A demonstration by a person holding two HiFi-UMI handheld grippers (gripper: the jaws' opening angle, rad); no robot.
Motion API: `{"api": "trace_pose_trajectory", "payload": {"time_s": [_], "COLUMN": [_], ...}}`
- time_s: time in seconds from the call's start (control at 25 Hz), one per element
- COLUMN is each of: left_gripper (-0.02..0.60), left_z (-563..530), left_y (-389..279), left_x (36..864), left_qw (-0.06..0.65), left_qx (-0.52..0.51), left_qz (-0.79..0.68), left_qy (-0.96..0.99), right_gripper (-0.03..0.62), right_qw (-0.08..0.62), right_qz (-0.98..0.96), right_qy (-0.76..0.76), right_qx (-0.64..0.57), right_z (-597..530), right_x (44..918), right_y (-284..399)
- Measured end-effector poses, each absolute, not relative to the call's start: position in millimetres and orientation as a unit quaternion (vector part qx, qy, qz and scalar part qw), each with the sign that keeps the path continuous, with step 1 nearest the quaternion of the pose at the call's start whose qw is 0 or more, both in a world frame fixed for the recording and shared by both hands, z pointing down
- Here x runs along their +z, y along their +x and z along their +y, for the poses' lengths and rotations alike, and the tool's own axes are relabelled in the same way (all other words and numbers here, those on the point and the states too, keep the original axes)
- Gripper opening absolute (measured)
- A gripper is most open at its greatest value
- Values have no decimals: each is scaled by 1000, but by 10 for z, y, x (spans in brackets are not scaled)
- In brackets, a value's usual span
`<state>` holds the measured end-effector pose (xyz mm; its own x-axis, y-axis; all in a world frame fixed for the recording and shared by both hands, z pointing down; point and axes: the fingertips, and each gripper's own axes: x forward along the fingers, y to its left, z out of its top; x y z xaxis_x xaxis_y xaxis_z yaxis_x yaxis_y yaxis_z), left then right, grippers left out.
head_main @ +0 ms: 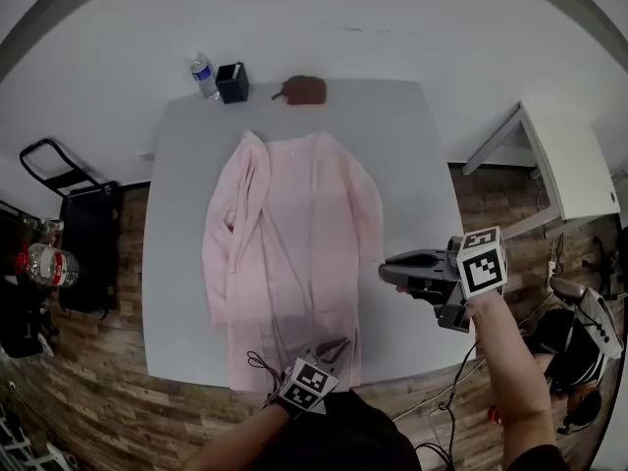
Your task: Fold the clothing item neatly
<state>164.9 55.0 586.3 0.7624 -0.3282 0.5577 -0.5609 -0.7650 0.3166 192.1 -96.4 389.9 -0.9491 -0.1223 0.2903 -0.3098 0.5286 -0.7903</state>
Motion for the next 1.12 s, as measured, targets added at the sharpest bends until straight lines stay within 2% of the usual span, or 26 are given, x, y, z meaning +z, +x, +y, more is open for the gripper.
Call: {"api": "trace_pose_trajectory", "payload": {"time_s": [0.08,0.2,0.36,0.44,0.64,0.76,0.92,1.12], "left_gripper": [25,25,25,25,25,25,25,25], "left_z": [427,97,-350,-517,-683,-674,-688,-783], "left_y": [1481,1174,560,229,-334,-439,-444,-519], "left_x": [5665,5310,4913,4819,4893,4927,4980,4955], "left_qw": [210,169,148,148,165,173,175,174], "left_qx": [233,210,169,153,144,141,137,130], "left_qz": [-259,-293,-355,-384,-426,-427,-413,-408], "left_qy": [913,917,907,899,878,876,883,887], "right_gripper": [21,21,21,21,21,21,21,21], "right_qw": [147,178,226,292,536,617,646,613], "right_qz": [-874,-877,-883,-879,-802,-754,-737,-767], "right_qy": [110,103,103,98,79,66,74,92], "right_qx": [449,434,398,364,252,214,186,166], "right_z": [-955,-957,-933,-863,-522,-286,-116,-12], "right_x": [3999,4167,4374,4586,5526,5917,6154,6223], "right_y": [1655,1304,857,649,382,327,248,75]}}
